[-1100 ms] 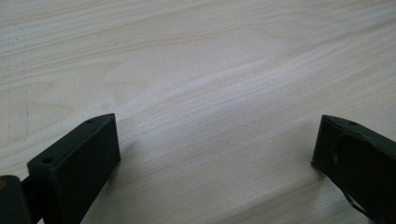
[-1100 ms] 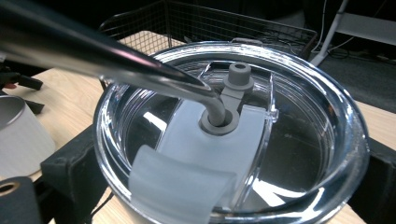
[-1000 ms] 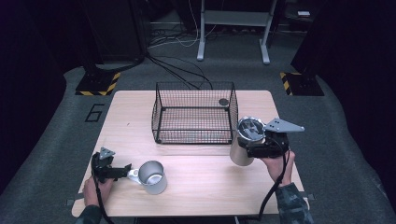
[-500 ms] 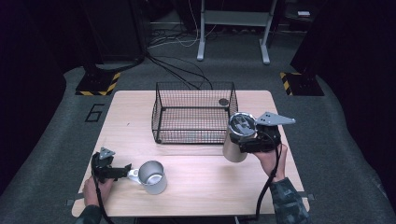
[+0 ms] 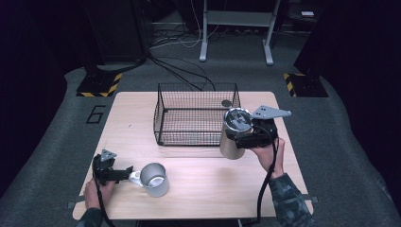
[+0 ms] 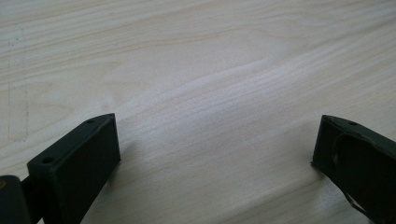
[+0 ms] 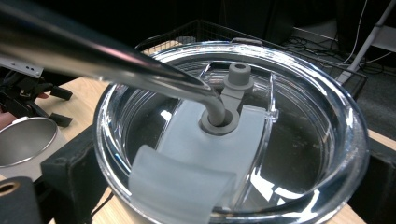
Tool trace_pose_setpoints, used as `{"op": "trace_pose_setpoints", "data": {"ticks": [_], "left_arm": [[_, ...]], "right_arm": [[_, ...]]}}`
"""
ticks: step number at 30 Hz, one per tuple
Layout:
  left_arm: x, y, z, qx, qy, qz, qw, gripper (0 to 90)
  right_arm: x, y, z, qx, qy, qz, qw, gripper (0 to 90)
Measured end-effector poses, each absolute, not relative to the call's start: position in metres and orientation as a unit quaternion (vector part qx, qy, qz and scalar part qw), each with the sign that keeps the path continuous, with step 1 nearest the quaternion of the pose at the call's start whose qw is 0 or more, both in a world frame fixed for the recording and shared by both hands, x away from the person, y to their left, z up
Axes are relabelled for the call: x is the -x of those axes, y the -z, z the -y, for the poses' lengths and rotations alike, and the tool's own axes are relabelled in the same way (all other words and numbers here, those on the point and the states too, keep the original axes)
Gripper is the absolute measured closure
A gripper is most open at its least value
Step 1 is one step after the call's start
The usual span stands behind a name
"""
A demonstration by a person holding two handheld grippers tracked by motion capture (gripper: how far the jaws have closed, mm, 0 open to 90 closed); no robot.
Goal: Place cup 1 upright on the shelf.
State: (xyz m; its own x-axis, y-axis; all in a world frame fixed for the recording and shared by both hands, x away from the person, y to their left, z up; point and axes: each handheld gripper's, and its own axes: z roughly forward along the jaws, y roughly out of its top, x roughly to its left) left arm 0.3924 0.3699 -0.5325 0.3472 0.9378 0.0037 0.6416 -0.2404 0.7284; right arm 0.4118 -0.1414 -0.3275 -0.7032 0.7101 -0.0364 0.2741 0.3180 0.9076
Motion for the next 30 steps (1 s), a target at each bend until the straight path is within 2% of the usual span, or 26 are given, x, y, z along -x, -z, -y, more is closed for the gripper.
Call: {"op": "trace_pose_setpoints", "data": {"ticks": [30], "left_arm": [[-0.392, 0.532, -0.37, -0.754, -0.228, -0.523, 0.324, 0.4]], "right_arm": [[-0.438, 0.299, 0.122, -0.309, -0.498, -0.779, 0.224, 3.3]]}}
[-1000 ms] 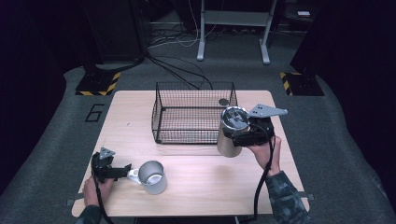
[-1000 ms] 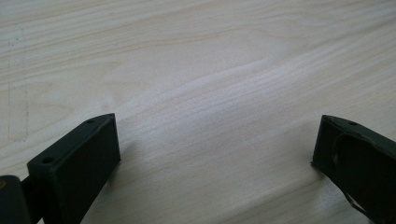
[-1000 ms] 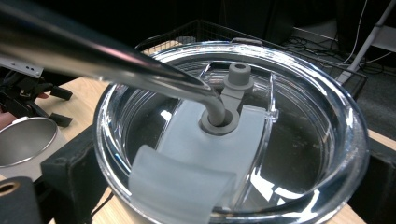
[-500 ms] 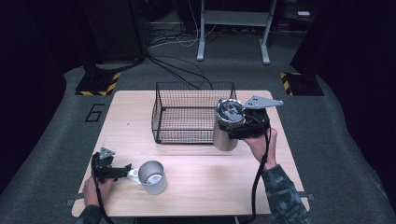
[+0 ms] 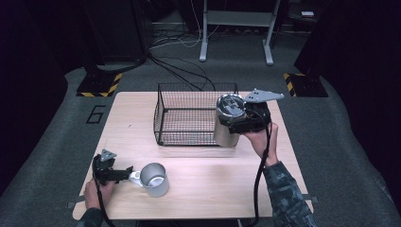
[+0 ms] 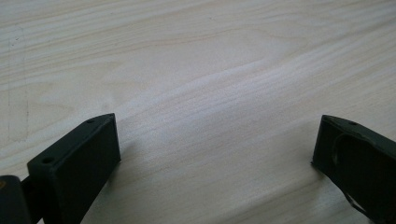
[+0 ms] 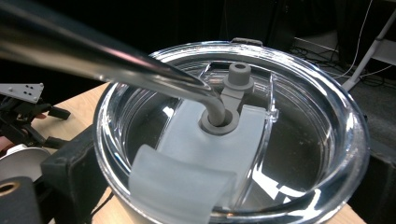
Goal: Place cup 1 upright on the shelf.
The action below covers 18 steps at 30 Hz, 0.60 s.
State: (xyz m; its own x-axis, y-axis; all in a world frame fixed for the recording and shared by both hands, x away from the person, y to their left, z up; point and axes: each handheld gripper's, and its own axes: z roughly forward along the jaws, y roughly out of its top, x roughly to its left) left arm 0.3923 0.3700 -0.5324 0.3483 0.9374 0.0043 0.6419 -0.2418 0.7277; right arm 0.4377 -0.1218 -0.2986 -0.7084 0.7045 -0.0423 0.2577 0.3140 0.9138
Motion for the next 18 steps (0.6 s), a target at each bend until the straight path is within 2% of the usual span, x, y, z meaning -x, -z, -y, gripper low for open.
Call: {"op": "trace_pose_setpoints", "data": {"ticks": [18], "left_arm": [[-0.392, 0.532, -0.37, -0.754, -0.228, -0.523, 0.324, 0.4]], "right_arm": [[-0.463, 0.283, 0.112, -0.311, -0.493, -0.776, 0.241, 3.3]]}}
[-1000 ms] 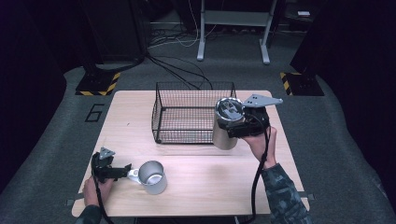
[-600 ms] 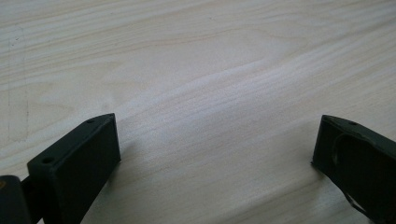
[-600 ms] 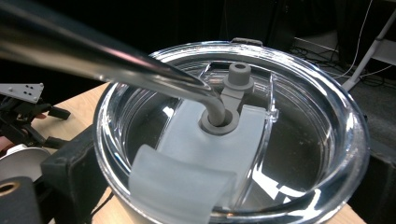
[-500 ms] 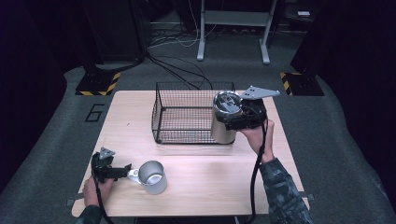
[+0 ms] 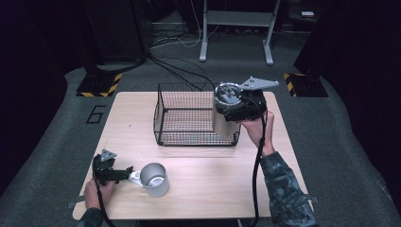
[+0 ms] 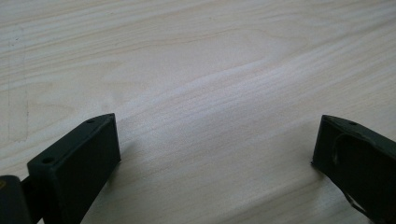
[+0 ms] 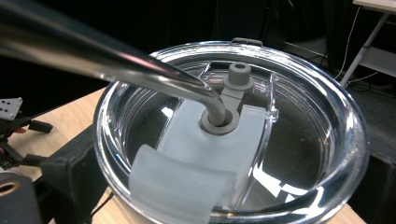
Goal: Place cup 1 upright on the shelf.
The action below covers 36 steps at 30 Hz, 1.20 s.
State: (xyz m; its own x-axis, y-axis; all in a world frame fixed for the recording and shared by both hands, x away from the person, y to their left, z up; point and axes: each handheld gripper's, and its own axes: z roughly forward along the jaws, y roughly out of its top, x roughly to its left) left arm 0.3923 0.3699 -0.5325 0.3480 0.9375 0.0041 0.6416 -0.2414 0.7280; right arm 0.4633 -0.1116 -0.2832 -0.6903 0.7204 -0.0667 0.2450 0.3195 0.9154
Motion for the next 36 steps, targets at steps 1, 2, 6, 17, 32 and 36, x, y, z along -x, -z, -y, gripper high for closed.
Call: {"op": "trace_pose_setpoints", "data": {"ticks": [1, 2, 6, 17, 32, 36], "left_arm": [[-0.392, 0.533, -0.37, -0.754, -0.228, -0.524, 0.325, 0.4], [-0.392, 0.532, -0.37, -0.754, -0.228, -0.523, 0.324, 0.4], [-0.392, 0.532, -0.37, -0.754, -0.228, -0.523, 0.324, 0.4], [-0.392, 0.532, -0.37, -0.754, -0.228, -0.524, 0.324, 0.4], [-0.392, 0.532, -0.37, -0.754, -0.228, -0.523, 0.324, 0.4], [-0.392, 0.532, -0.37, -0.754, -0.228, -0.524, 0.324, 0.4]], "right_arm": [[-0.465, 0.283, 0.111, -0.31, -0.493, -0.776, 0.242, 3.3], [-0.466, 0.283, 0.11, -0.309, -0.492, -0.777, 0.243, 3.3], [-0.471, 0.281, 0.106, -0.31, -0.489, -0.777, 0.245, 3.3], [-0.484, 0.284, 0.099, -0.314, -0.481, -0.78, 0.249, 3.3], [-0.507, 0.294, 0.096, -0.334, -0.474, -0.774, 0.254, 3.3], [-0.513, 0.298, 0.093, -0.352, -0.468, -0.774, 0.24, 3.4]]}}
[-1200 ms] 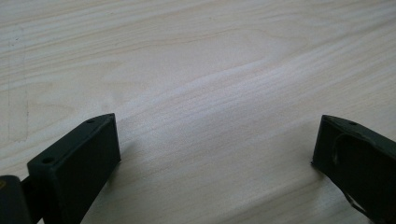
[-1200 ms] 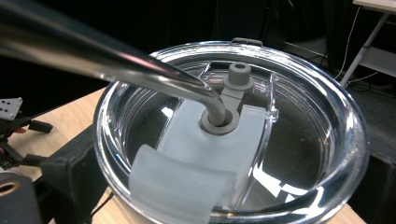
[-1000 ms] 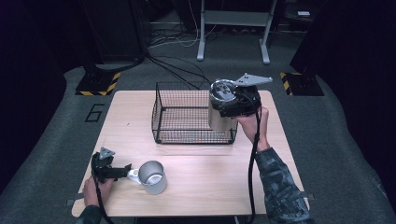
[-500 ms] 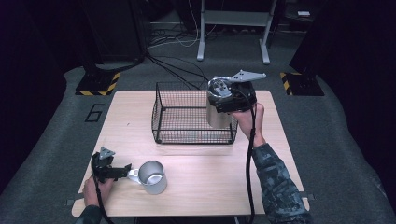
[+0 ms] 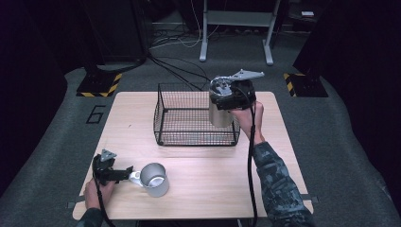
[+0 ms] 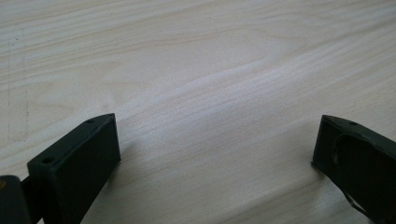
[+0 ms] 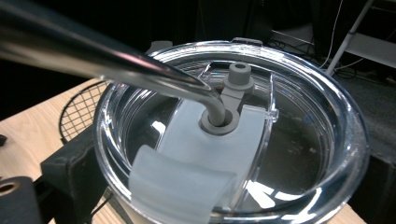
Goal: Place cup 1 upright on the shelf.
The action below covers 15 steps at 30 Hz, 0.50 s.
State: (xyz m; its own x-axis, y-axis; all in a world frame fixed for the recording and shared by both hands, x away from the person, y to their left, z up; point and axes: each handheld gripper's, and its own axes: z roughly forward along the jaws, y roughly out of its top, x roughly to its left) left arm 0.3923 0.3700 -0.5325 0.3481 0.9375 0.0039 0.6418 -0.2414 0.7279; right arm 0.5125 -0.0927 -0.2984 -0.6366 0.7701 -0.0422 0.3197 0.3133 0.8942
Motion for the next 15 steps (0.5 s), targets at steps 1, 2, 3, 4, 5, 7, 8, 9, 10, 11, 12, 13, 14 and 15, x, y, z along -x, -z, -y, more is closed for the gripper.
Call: {"op": "trace_pose_setpoints", "data": {"ticks": [1, 2, 3, 4, 5, 7, 8, 9, 10, 11, 12, 13, 14, 15], "left_arm": [[-0.392, 0.532, -0.37, -0.754, -0.228, -0.523, 0.324, 0.4], [-0.392, 0.532, -0.37, -0.754, -0.228, -0.524, 0.324, 0.4], [-0.392, 0.532, -0.37, -0.754, -0.228, -0.524, 0.325, 0.4], [-0.392, 0.532, -0.37, -0.754, -0.228, -0.524, 0.324, 0.4], [-0.392, 0.532, -0.37, -0.754, -0.228, -0.523, 0.324, 0.4], [-0.392, 0.532, -0.37, -0.754, -0.228, -0.523, 0.324, 0.4], [-0.392, 0.532, -0.37, -0.754, -0.228, -0.523, 0.324, 0.4], [-0.392, 0.532, -0.37, -0.754, -0.228, -0.523, 0.324, 0.4], [-0.392, 0.532, -0.37, -0.754, -0.228, -0.523, 0.324, 0.4], [-0.392, 0.532, -0.37, -0.754, -0.228, -0.524, 0.324, 0.4], [-0.392, 0.532, -0.37, -0.754, -0.228, -0.523, 0.324, 0.4], [-0.392, 0.532, -0.37, -0.754, -0.228, -0.523, 0.324, 0.4], [-0.392, 0.532, -0.37, -0.754, -0.228, -0.523, 0.324, 0.4], [-0.392, 0.532, -0.37, -0.754, -0.228, -0.523, 0.324, 0.4]], "right_arm": [[-0.514, 0.299, 0.092, -0.354, -0.467, -0.774, 0.242, 3.3], [-0.516, 0.3, 0.091, -0.354, -0.464, -0.775, 0.242, 3.3], [-0.518, 0.302, 0.091, -0.355, -0.464, -0.775, 0.243, 3.3], [-0.519, 0.302, 0.09, -0.358, -0.463, -0.774, 0.242, 3.3], [-0.521, 0.303, 0.089, -0.359, -0.463, -0.774, 0.241, 3.3], [-0.524, 0.306, 0.089, -0.363, -0.462, -0.773, 0.238, 3.3], [-0.526, 0.307, 0.089, -0.362, -0.462, -0.774, 0.238, 3.3], [-0.527, 0.308, 0.088, -0.366, -0.461, -0.773, 0.236, 3.3], [-0.529, 0.309, 0.087, -0.368, -0.46, -0.773, 0.236, 3.3], [-0.531, 0.311, 0.087, -0.366, -0.458, -0.775, 0.235, 3.3], [-0.532, 0.312, 0.087, -0.366, -0.458, -0.775, 0.235, 3.3], [-0.534, 0.313, 0.087, -0.368, -0.459, -0.774, 0.234, 3.3], [-0.535, 0.314, 0.087, -0.369, -0.457, -0.775, 0.233, 3.3], [-0.536, 0.315, 0.086, -0.375, -0.455, -0.775, 0.23, 3.3]]}}
